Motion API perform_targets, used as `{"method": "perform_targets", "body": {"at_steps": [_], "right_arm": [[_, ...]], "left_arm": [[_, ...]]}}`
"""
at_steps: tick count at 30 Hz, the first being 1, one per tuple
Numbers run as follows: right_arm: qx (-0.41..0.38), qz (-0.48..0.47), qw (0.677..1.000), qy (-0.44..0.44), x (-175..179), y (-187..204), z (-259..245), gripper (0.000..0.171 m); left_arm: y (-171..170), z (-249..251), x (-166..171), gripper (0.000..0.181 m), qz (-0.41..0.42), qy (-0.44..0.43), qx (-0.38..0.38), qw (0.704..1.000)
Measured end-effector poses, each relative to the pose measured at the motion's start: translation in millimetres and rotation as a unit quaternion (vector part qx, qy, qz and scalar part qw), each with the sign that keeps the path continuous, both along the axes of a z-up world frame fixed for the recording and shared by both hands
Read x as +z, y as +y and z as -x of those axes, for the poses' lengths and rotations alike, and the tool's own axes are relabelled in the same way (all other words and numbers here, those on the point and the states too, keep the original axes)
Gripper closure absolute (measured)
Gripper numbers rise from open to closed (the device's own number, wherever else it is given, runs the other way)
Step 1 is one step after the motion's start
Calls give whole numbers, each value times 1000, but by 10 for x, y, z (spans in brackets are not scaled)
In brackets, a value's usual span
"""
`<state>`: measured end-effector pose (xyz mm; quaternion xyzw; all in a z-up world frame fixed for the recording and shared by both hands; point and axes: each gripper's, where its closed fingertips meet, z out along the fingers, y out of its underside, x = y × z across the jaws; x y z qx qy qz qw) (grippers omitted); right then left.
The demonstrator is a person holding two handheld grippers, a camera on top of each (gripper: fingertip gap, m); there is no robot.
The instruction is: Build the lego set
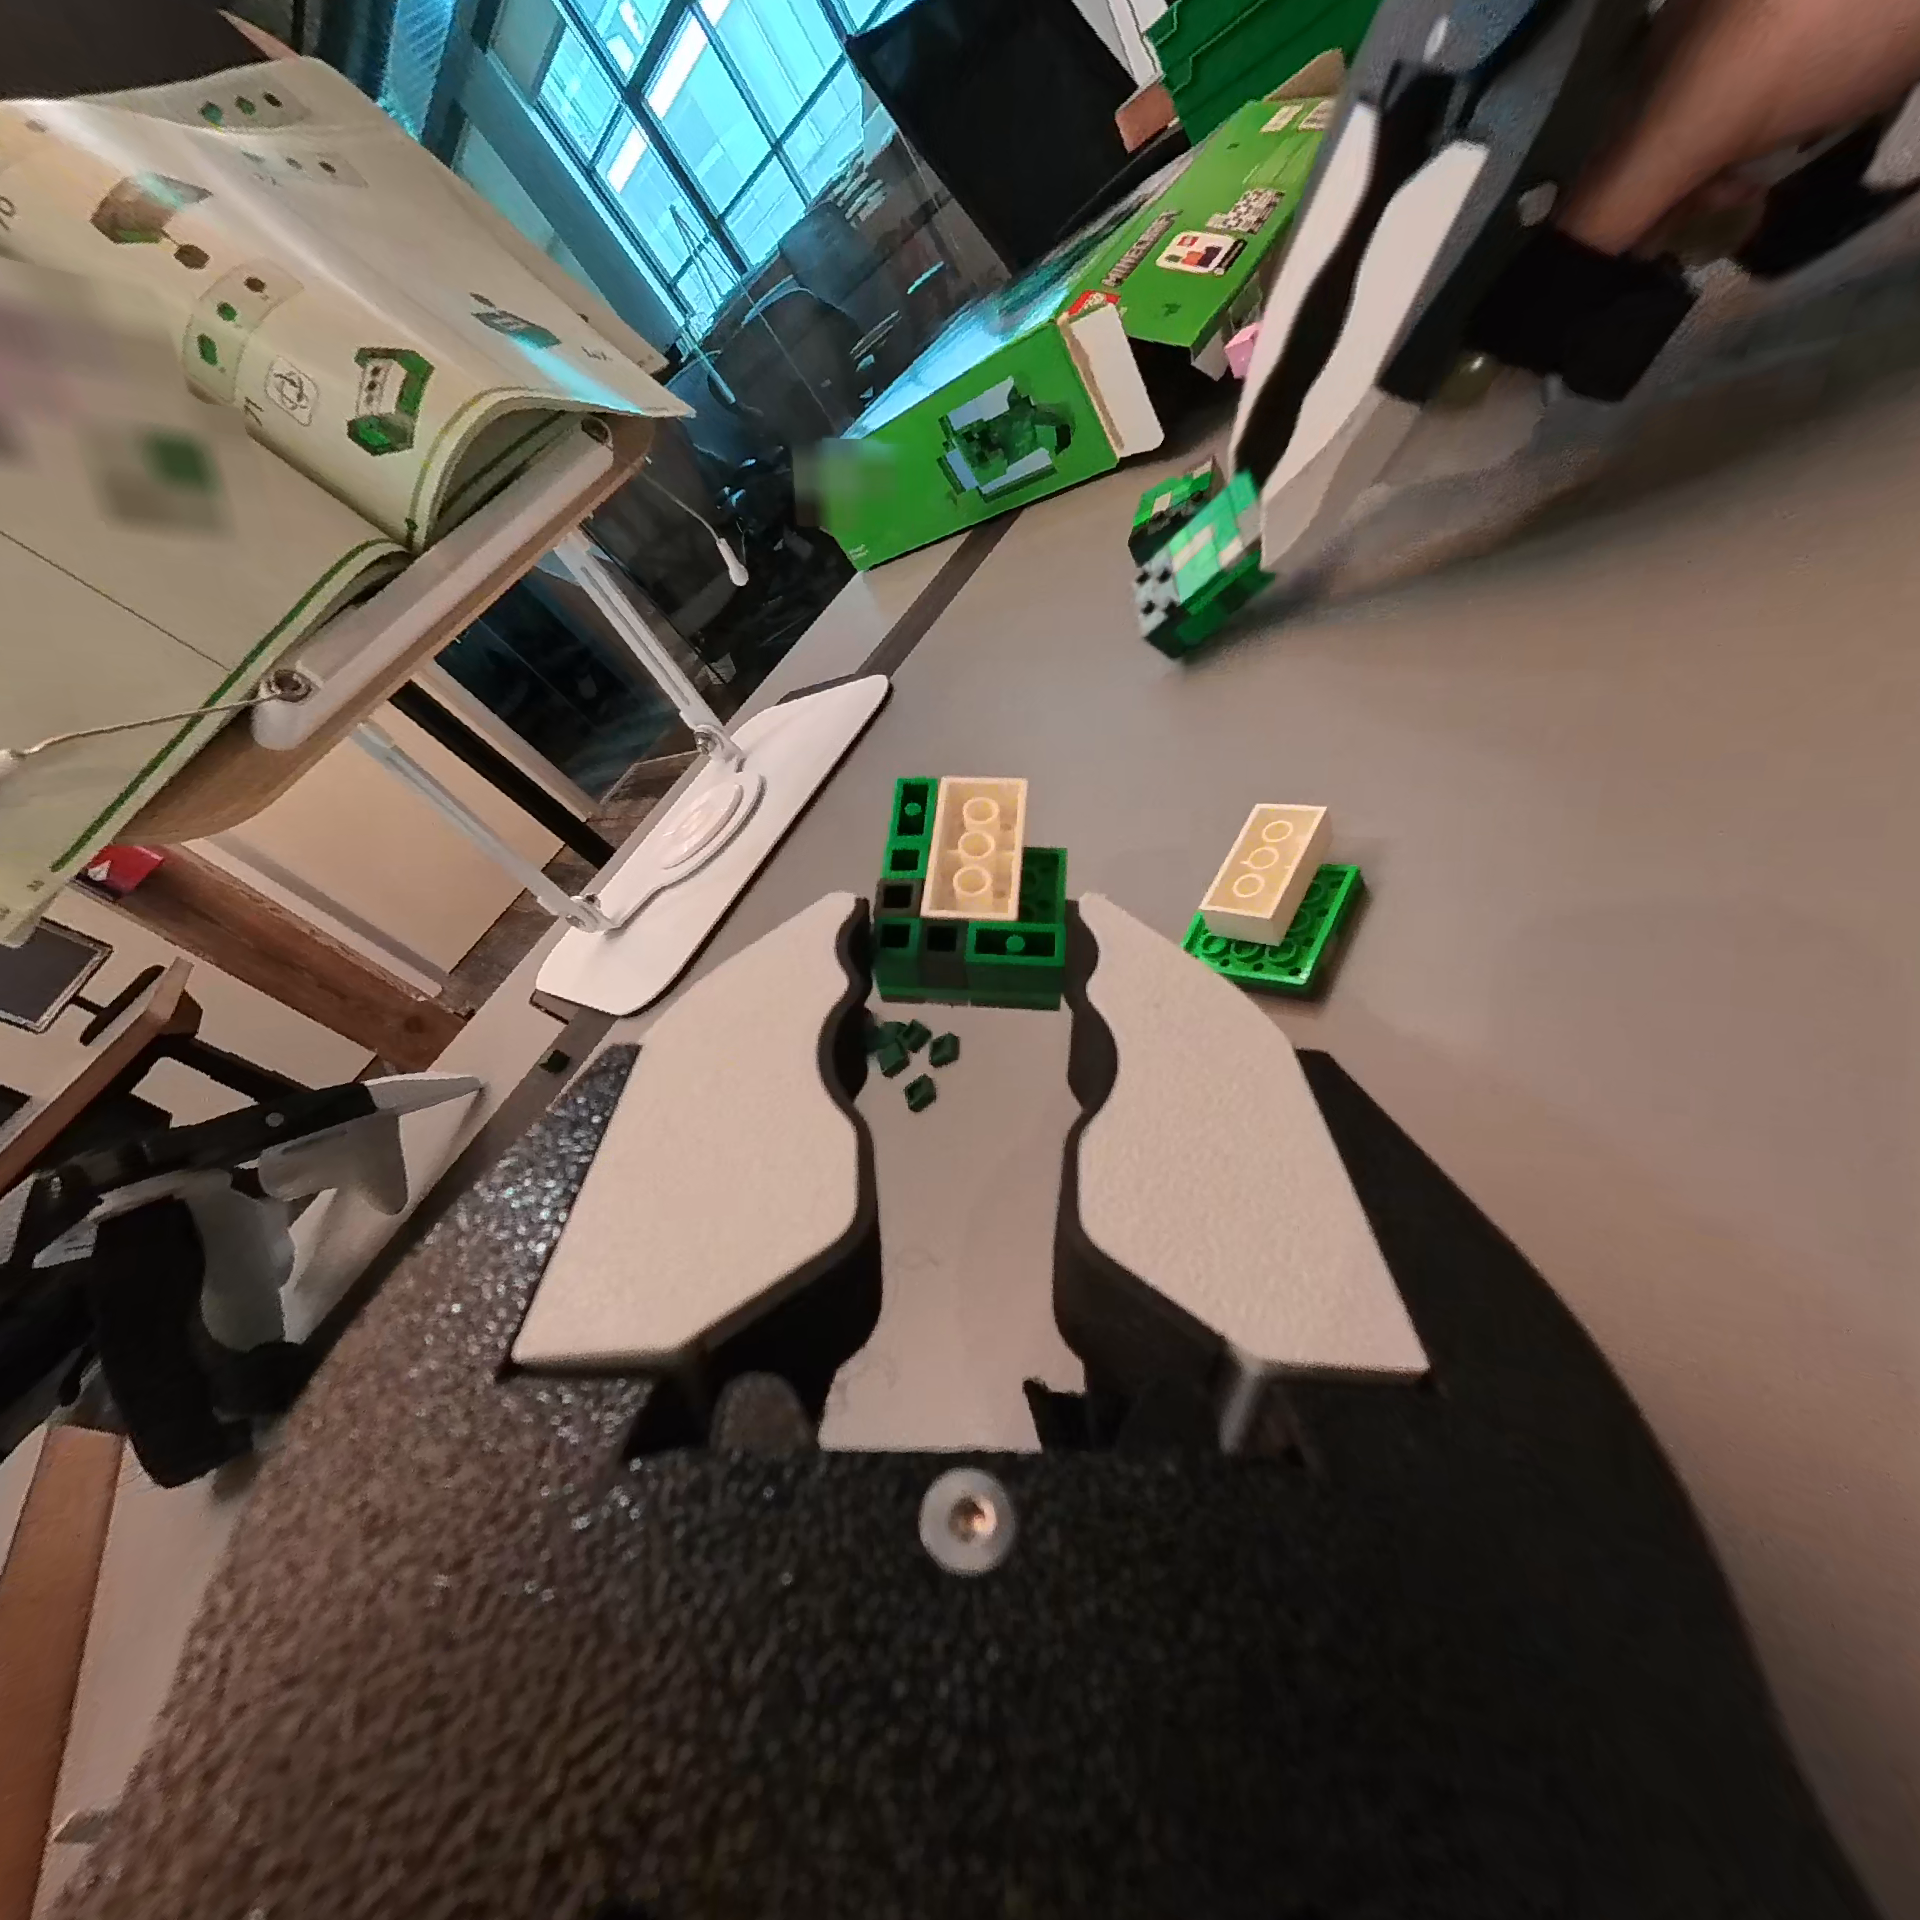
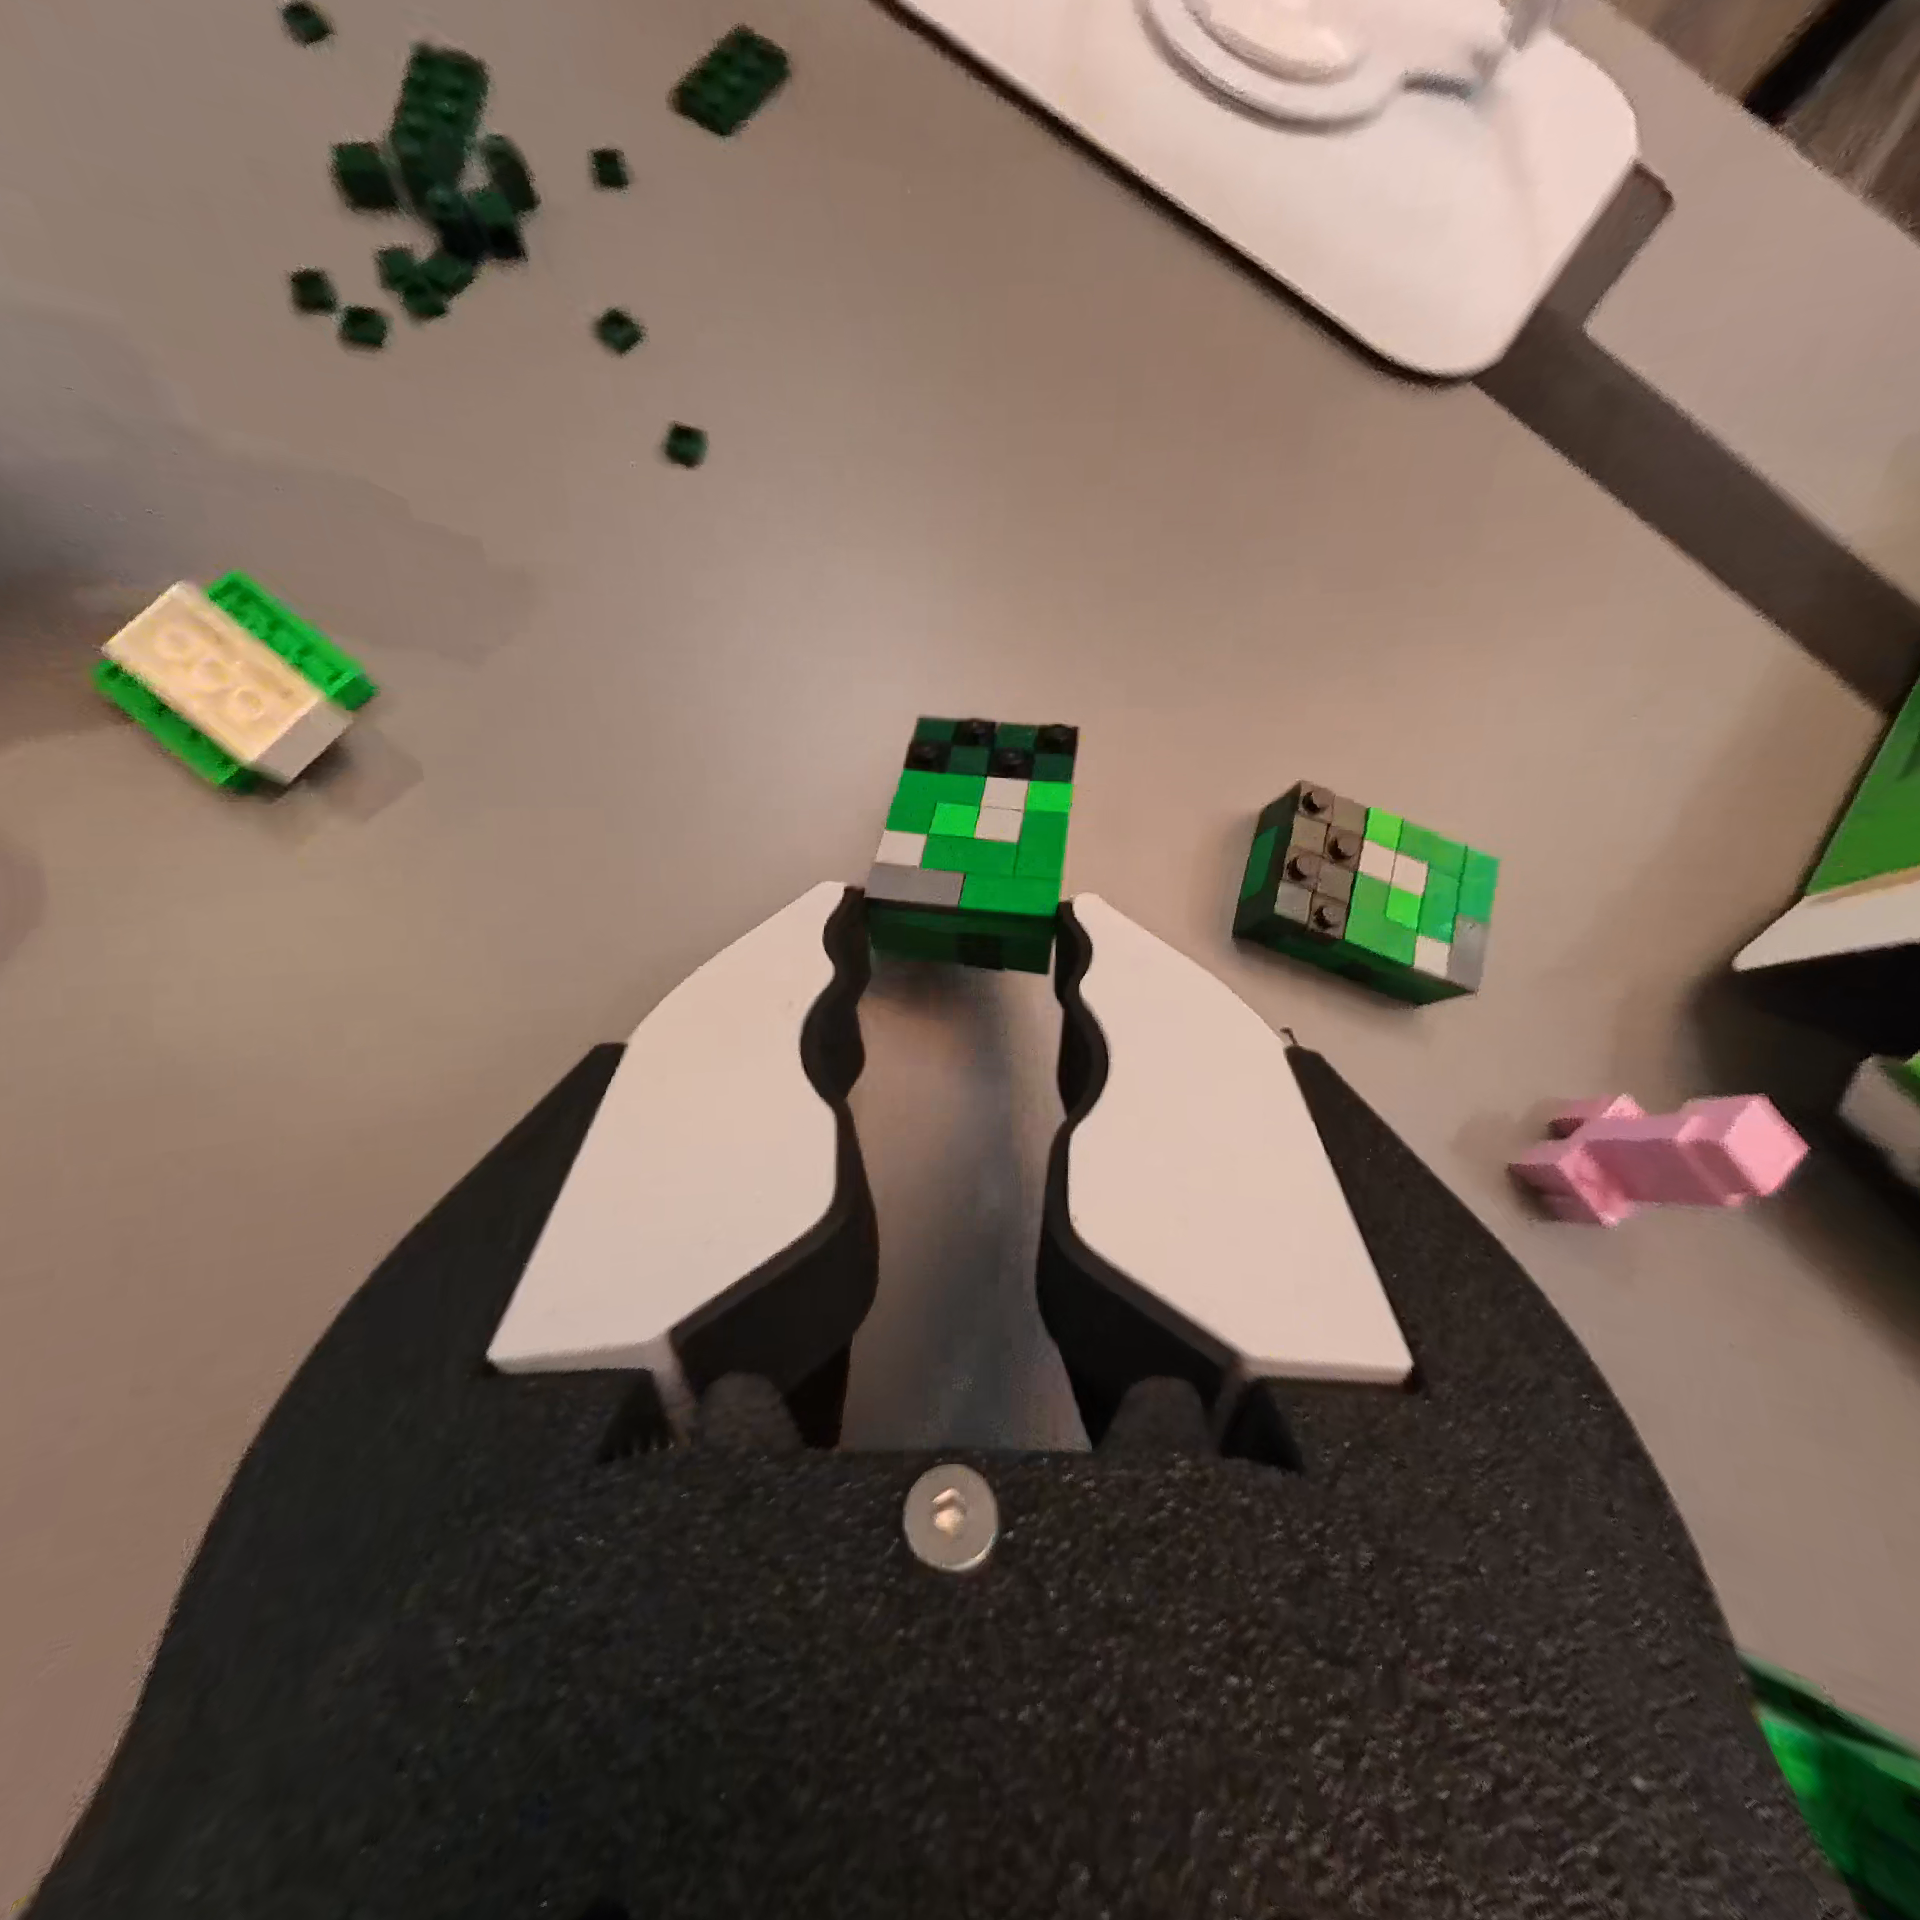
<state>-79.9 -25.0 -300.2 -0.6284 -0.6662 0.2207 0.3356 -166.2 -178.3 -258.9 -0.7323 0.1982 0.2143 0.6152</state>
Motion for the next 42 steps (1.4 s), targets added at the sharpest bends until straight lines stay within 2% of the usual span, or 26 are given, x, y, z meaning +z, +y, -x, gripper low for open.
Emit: {"method": "perform_targets", "body": {"at_steps": [4, 7, 12, 16, 17, 19, 22, 26, 29, 32, 36, 42], "right_arm": [[74, -46, 993, -76, 225, -64, -161, 138], [132, -57, 971, -191, 342, -95, -377, 138], [165, -36, 890, -424, 327, -126, -709, 138], [207, -54, 830, -514, 160, -206, -685, 138], [218, -59, 825, -518, 111, -235, -651, 137], [239, -34, 834, -496, 49, -379, -547, 133], [218, 9, 862, -457, 102, -450, -513, 115], [216, 33, 907, -359, 159, -383, -622, 111], [228, 45, 923, -308, 2, -334, -747, 112], [190, 73, 937, -284, -104, -221, -834, 117], [182, 114, 944, -249, -140, -271, -872, 118], [191, 79, 958, -197, -140, -348, -873, 119]], "left_arm": [[5, -2, 6, 147, -2, 0, 0, 1000], [9, -10, 12, 147, -4, 1, -1, 1000], [14, -18, 17, 147, -5, 2, -1, 1000], [1, 7, 7, 147, -2, 5, 4, 1000], [-6, 16, 10, 147, -2, 6, 6, 1000], [-18, 30, 26, 147, -7, 2, 8, 1000], [-19, 50, 24, 147, -7, -2, 11, 1000], [0, 24, 26, 146, -7, 1, 6, 1000], [18, 5, 11, 146, -3, 6, 3, 1000], [24, -5, 2, 146, -1, 5, 1, 1000], [21, 1, 2, 146, -1, 4, 2, 1000], [27, -13, -8, 146, 2, 5, -1, 1000]]}}
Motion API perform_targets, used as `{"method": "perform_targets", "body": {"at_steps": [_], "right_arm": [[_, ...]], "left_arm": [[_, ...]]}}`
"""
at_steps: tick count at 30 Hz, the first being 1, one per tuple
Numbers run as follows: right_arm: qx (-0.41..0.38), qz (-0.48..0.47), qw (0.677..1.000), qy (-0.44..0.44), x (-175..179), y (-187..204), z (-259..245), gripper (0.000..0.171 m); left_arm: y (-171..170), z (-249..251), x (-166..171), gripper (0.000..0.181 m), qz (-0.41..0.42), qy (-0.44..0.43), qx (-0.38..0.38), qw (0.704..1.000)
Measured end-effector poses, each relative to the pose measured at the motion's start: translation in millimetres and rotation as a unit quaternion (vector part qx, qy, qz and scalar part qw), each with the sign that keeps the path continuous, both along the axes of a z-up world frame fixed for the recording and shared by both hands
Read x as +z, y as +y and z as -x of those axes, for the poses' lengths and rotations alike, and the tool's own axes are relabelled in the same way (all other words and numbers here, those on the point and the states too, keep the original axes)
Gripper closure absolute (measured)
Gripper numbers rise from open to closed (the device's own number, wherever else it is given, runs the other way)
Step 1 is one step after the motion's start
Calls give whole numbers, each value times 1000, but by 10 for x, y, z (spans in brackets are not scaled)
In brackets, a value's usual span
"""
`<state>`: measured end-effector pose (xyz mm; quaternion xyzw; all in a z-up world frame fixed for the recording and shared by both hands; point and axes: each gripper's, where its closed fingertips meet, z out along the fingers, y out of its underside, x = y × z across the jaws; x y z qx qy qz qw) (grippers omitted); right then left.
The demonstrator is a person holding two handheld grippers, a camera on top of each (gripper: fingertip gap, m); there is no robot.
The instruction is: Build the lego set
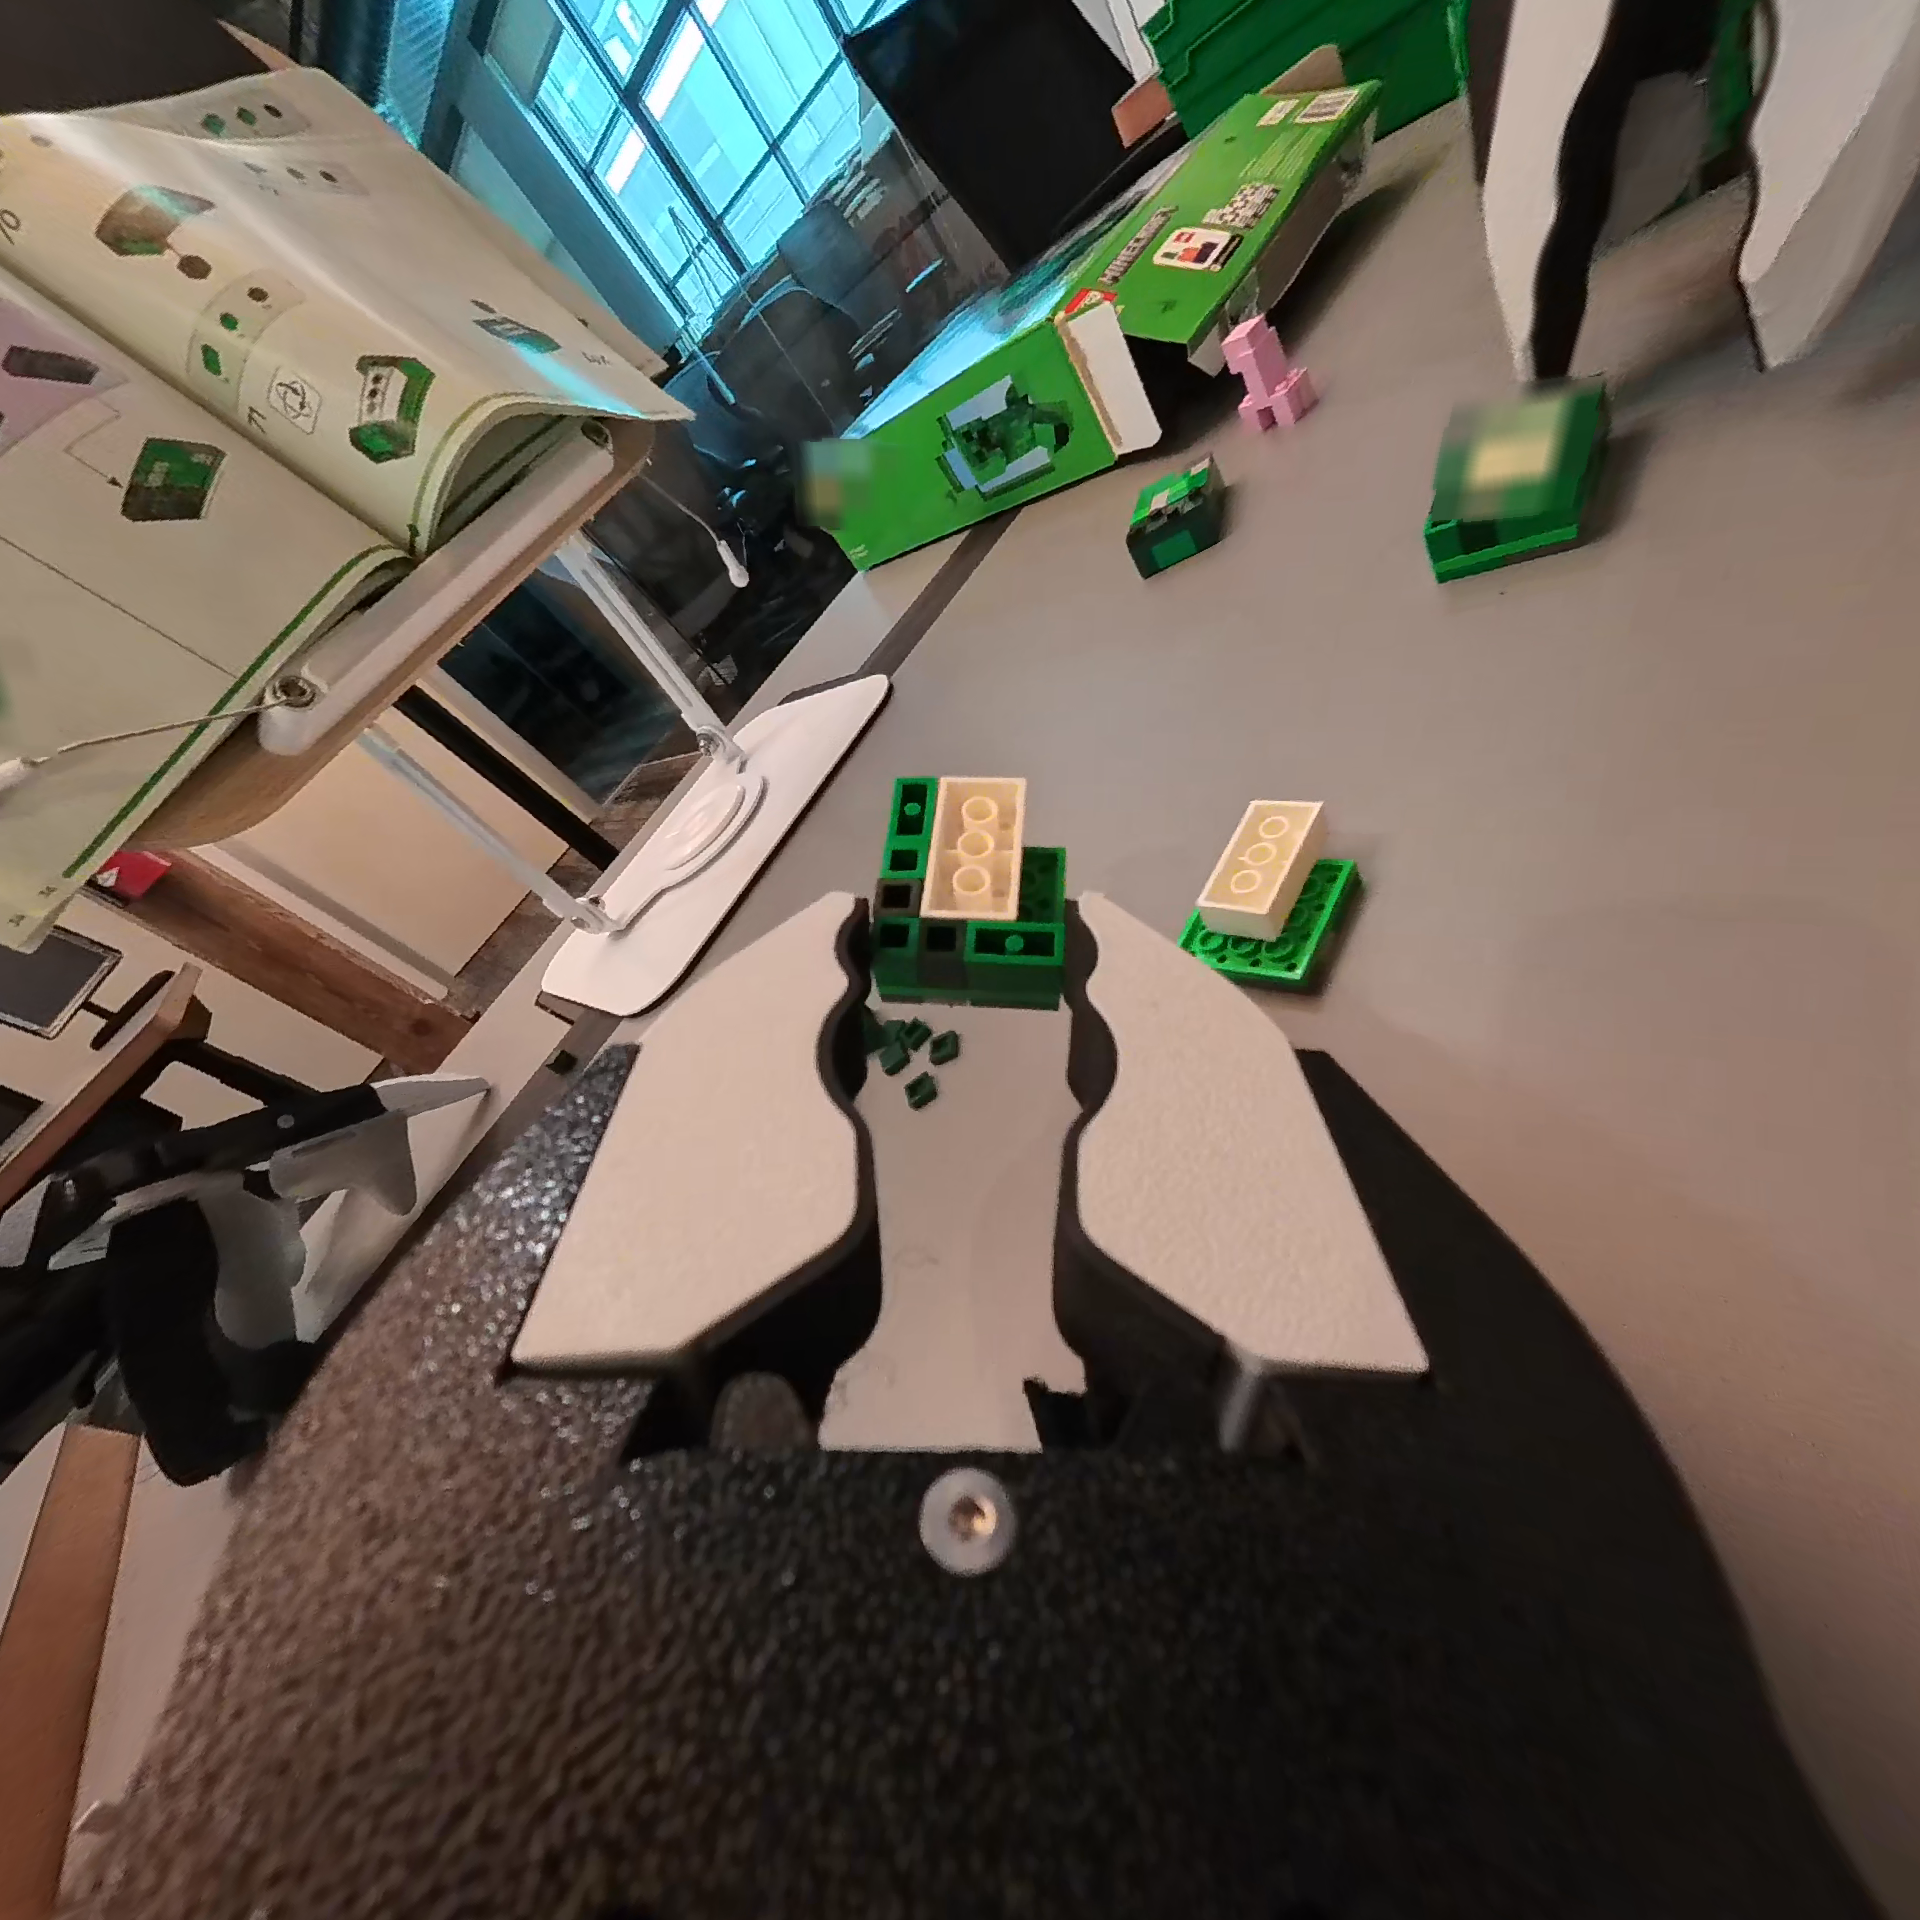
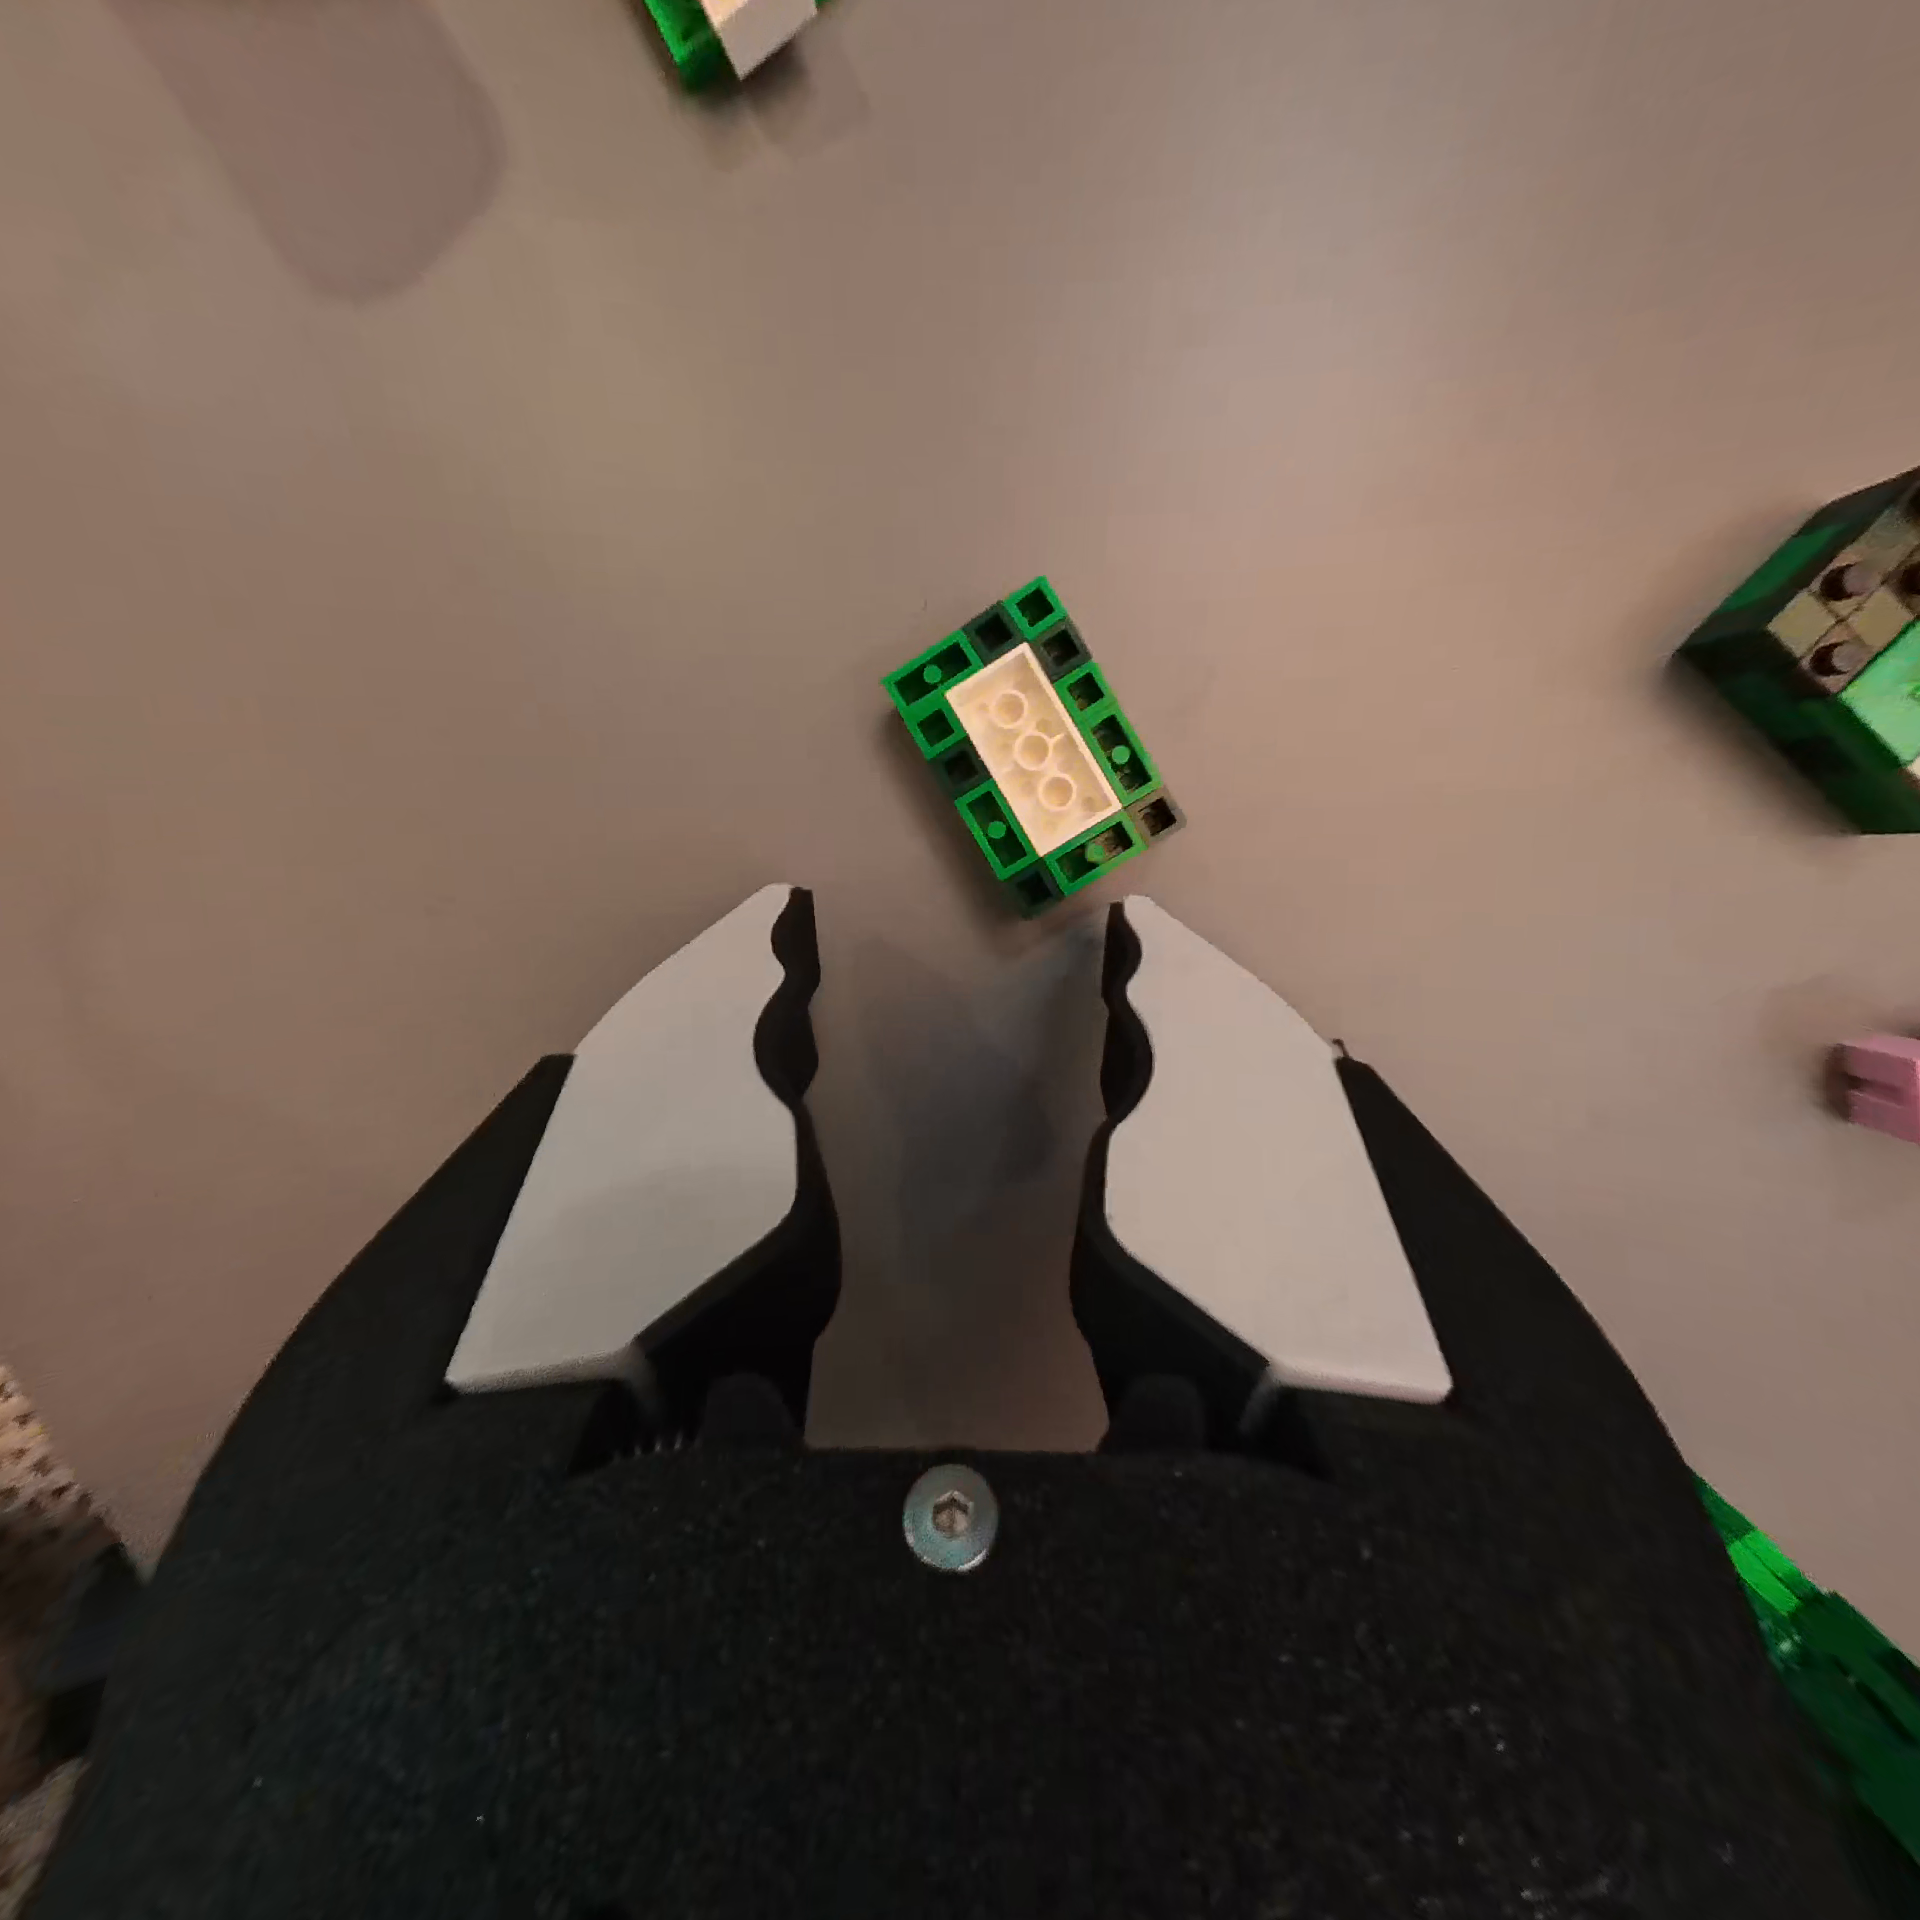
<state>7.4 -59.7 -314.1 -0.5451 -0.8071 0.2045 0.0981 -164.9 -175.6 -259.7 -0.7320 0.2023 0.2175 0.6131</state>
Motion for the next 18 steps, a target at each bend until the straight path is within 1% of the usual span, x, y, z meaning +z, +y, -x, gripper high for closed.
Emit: {"method": "perform_targets", "body": {"at_steps": [2, 12, 16, 18], "right_arm": [[-1, -1, 1000, 17, 12, -10, 7, 120], [-7, 10, 999, 33, -24, -117, -31, 120], [15, 46, 998, 46, 30, -301, -34, 121], [4, 29, 998, 53, 41, -233, -29, 120]], "left_arm": [[2, -6, -2, 146, 0, 0, -1, 1000], [0, -15, -8, 146, 2, -1, -3, 1000], [-2, -20, -16, 146, 4, -3, -5, 1000], [-4, -20, -17, 146, 4, -6, -6, 1000]]}}
